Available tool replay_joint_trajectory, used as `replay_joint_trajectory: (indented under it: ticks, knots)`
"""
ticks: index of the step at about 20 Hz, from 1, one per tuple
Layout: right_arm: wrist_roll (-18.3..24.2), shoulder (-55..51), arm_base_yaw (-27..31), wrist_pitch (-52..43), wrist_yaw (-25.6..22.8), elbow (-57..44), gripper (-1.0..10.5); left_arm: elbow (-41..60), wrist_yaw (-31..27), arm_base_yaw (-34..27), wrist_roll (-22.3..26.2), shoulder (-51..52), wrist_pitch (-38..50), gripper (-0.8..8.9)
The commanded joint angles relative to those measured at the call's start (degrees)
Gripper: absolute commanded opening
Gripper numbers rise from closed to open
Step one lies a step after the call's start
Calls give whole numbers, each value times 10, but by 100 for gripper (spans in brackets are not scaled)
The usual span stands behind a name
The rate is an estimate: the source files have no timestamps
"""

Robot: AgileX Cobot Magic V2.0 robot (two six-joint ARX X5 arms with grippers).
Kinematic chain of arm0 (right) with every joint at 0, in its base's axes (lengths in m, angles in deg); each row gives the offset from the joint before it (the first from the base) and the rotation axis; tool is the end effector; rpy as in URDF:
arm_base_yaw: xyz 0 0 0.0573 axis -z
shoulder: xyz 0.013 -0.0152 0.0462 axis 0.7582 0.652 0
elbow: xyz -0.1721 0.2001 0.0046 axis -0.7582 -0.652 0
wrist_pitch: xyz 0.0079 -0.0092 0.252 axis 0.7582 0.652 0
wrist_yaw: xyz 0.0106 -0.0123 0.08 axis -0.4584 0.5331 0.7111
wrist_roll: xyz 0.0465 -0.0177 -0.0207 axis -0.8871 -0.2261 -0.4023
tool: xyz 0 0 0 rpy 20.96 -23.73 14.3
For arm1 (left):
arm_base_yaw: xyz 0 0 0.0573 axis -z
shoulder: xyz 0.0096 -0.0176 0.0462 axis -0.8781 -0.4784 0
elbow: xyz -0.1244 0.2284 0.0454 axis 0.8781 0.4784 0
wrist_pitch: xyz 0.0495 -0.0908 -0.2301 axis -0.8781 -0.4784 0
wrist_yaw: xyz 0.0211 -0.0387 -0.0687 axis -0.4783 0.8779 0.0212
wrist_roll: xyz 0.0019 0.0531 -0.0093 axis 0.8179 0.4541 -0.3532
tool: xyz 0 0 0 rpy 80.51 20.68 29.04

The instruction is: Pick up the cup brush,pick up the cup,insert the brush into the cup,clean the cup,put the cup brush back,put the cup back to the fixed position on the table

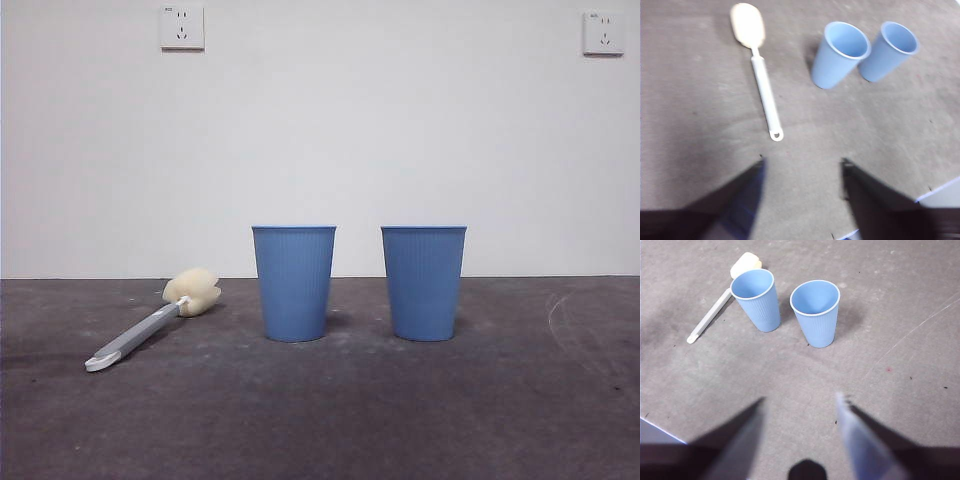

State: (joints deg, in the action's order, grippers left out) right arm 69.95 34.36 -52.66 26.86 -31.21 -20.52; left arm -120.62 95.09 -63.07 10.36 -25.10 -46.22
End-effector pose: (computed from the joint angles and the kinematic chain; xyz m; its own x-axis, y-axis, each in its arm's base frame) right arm 0.0922 0.0171 0.3345 0.7047 0.4469 -0.5511 -0.4744 0.8743 0.1024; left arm 0.0930 -0.0099 0.3174 0.6824 -0.4153 -0.6015 0.2925 0.9093 -0.2960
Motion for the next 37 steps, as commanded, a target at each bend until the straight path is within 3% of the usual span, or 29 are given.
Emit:
replay_joint_trajectory:
  ticks: [1, 6, 17, 27, 34, 37]
  knots:
    - [-4, 3, 0, -2, 2, 5, 567, -1, 1, 11, 6, -20, 7, 575]
    - [-9, 5, -1, -1, 4, 8, 567, -2, -18, 49, 9, -116, 57, 568]
    - [-10, 16, -1, 11, 8, 8, 567, -2, -243, 212, -14, -461, 285, 566]
    - [-10, 29, -1, 12, 9, 8, 566, -2, -259, 224, -88, -563, 344, 561]
    - [-10, 31, -1, 10, 13, 8, 566, -2, -286, 244, -102, -587, 362, 559]
    - [-10, 31, -1, 12, 17, 8, 566, -2, -288, 253, -103, -588, 364, 349]
